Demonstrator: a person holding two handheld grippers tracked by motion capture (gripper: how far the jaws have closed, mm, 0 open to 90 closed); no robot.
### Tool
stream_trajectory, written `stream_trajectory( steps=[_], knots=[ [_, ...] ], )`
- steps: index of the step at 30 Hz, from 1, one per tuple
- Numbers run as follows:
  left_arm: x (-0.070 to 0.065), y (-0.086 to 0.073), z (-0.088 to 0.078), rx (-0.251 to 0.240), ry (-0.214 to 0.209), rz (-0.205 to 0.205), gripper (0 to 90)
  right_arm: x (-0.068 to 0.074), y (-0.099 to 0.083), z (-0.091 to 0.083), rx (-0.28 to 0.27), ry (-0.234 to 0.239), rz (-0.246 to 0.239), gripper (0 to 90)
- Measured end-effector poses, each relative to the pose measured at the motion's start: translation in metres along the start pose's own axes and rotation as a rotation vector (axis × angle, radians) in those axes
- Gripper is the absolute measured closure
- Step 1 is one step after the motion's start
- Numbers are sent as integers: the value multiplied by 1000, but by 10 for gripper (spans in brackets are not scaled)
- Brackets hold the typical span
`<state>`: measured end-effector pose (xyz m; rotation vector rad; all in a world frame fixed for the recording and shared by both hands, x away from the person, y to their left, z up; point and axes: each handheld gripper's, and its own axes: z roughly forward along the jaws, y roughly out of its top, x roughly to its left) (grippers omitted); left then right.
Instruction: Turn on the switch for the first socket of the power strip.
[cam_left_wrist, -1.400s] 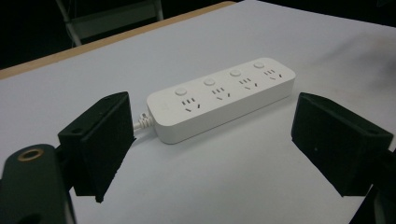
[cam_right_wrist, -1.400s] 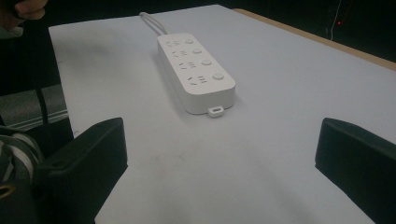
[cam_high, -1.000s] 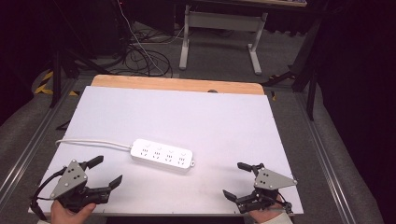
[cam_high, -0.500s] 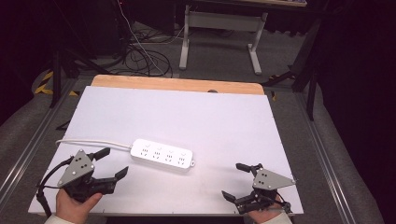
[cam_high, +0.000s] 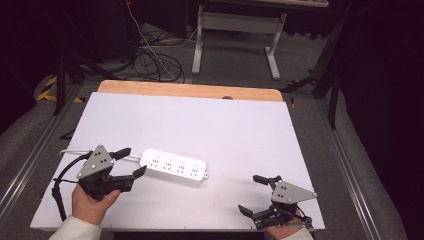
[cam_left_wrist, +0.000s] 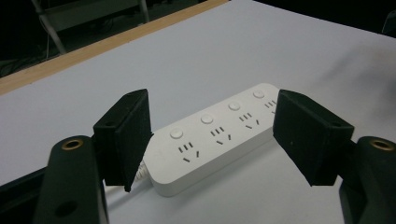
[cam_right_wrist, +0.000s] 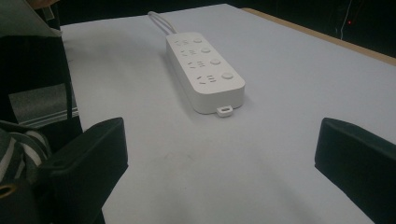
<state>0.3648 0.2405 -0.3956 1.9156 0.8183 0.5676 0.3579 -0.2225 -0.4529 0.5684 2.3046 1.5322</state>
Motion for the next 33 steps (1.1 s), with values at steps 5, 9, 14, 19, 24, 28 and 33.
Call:
stream_trajectory(
  steps=[5, 9, 14, 19, 24, 28, 33],
  knots=[
    [-3, 9, 11, 19, 6, 26, 292, 0, 0, 0, 4, 2, -1, 31],
    [-8, 17, 20, 41, 9, 48, 295, 0, -1, 2, 13, 14, -4, 34],
    [-7, 19, 25, 56, -9, 35, 343, 0, -1, 2, 8, 16, -7, 35],
    [-6, 23, 28, 71, -34, -5, 508, -1, -1, 2, 3, 28, -10, 40],
    [-10, 30, 33, 92, -23, 21, 606, 0, -1, 2, 4, 30, -14, 41],
    [-10, 32, 37, 94, -16, 17, 651, -1, -1, 3, 6, 33, -15, 43],
    [-9, 36, 47, 152, 21, 30, 798, -1, -1, 4, 7, 37, -15, 44]
  ],
)
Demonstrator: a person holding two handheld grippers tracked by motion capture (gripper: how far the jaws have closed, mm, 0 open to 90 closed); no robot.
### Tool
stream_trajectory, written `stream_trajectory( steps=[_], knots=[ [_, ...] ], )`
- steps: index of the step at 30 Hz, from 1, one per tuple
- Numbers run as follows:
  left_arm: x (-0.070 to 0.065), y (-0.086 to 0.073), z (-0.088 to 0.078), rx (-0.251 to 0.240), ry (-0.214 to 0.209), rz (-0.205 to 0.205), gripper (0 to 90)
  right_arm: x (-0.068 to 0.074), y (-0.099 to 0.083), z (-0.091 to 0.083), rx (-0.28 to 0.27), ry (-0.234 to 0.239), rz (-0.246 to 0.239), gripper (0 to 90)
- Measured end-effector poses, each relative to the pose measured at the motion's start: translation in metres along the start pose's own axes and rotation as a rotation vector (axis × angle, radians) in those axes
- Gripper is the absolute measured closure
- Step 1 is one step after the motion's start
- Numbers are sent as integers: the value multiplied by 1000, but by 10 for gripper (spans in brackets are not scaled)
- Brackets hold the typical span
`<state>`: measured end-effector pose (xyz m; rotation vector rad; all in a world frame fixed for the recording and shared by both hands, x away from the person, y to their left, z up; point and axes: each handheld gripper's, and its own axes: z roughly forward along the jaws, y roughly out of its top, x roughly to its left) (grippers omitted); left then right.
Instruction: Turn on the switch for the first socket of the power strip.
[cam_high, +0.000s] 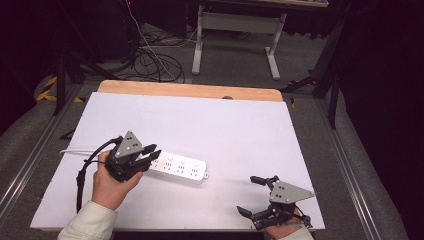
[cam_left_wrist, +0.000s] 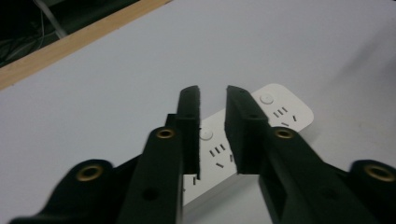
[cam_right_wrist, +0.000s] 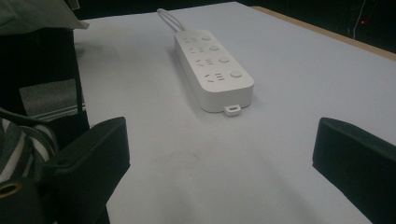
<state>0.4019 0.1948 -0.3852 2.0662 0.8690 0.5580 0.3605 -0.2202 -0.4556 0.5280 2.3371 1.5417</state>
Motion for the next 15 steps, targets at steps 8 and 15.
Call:
stream_trajectory(
  steps=[8, 15],
  knots=[
    [4, 1, 21, 67, -30, -12, 900, 0, 0, 1, -1, 4, -3, 48],
    [13, -1, 34, 158, -23, -28, 900, 0, 0, 1, -1, 4, -6, 49]
  ],
)
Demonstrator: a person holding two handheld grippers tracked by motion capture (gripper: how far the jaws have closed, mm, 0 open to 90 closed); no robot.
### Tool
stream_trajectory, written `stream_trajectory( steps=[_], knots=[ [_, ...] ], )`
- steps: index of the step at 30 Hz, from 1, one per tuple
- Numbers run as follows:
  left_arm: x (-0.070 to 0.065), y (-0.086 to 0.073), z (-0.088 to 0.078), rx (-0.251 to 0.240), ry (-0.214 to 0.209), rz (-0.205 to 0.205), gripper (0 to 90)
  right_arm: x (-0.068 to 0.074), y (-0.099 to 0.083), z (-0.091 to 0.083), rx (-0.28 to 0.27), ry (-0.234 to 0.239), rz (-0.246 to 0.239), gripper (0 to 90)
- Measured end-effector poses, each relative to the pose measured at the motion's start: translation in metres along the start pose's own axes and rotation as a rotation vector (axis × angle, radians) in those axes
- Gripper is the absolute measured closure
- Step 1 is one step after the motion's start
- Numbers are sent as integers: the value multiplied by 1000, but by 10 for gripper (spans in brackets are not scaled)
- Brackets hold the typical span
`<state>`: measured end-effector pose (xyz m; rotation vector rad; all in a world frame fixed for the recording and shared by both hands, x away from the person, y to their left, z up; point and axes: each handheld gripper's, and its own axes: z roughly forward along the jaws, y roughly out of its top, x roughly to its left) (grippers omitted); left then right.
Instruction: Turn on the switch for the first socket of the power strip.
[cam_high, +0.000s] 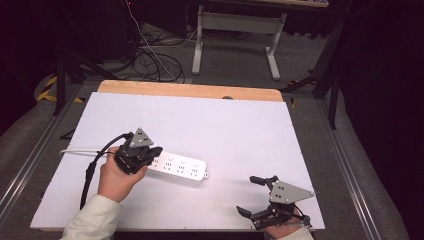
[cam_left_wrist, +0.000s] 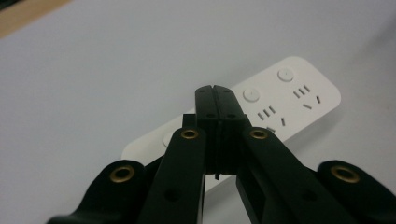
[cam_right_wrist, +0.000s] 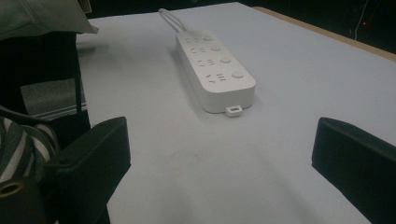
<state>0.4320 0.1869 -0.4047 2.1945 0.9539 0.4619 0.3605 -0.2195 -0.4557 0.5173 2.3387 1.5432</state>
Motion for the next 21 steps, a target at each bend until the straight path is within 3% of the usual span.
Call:
stream_trajectory(
  steps=[5, 9, 10, 12, 14, 17, 21],
  knots=[
    [2, 1, 7, 63, 7, -1, 900, 0, 0, 1, 4, 3, -3, 52],
    [4, 1, 12, 83, 23, -13, 900, 0, 0, 1, 4, 4, -5, 53],
    [6, 1, 15, 90, 17, -39, 900, 0, 0, 1, 5, 4, -5, 53],
    [9, 1, 16, 87, 10, -50, 900, 0, 0, 1, 6, 5, -6, 53],
    [12, 0, 18, 77, -39, -55, 900, 0, 0, 1, 7, 5, -5, 54],
    [15, -1, 25, 109, -2, -67, 900, 0, 0, 1, 4, 9, -5, 55],
    [19, -2, 33, 136, 11, -83, 900, 0, 0, 0, 1, 12, -5, 55]
  ],
)
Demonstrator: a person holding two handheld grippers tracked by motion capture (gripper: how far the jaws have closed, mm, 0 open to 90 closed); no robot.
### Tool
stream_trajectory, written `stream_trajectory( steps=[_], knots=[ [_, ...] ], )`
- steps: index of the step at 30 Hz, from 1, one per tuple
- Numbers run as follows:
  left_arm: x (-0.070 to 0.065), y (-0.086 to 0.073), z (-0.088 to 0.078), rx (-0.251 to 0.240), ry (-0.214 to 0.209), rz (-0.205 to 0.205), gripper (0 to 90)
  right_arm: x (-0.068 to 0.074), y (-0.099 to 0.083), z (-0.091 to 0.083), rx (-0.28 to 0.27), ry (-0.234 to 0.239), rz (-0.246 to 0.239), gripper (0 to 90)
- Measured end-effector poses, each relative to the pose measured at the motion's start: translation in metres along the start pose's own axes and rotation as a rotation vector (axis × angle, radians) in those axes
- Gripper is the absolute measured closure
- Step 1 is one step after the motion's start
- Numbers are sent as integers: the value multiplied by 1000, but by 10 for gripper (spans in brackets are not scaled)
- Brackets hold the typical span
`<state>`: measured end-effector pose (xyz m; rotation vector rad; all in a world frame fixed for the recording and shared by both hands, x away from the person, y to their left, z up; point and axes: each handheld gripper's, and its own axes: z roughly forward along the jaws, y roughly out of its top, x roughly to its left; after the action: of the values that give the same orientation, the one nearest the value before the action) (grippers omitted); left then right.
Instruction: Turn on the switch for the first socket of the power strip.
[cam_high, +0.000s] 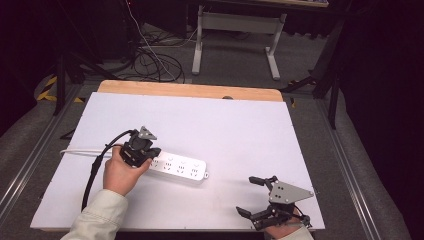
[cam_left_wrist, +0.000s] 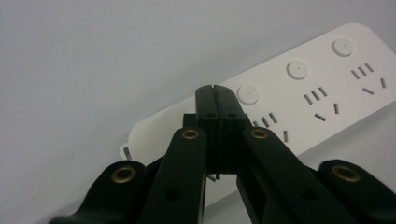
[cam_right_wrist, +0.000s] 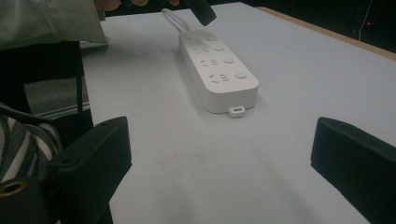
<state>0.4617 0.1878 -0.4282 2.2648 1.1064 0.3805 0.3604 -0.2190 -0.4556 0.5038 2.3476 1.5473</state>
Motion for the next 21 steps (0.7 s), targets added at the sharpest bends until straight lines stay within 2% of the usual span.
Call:
stream_trajectory(
  steps=[4, 10, 12, 14, 21],
  knots=[
    [3, 0, 4, 10, 2, -5, 900, 0, 0, 0, 1, 0, -2, 55],
    [5, 1, 12, 35, -23, -18, 900, 0, 0, 1, 6, -2, -1, 56],
    [4, 1, 14, 44, 2, -16, 900, 0, 0, 0, 5, -4, -1, 56],
    [4, 1, 16, 54, 8, -10, 900, 0, 0, 0, 0, -3, 0, 56],
    [5, 1, 20, 33, -16, -22, 900, 0, 0, 0, 4, -2, -1, 56]
  ],
)
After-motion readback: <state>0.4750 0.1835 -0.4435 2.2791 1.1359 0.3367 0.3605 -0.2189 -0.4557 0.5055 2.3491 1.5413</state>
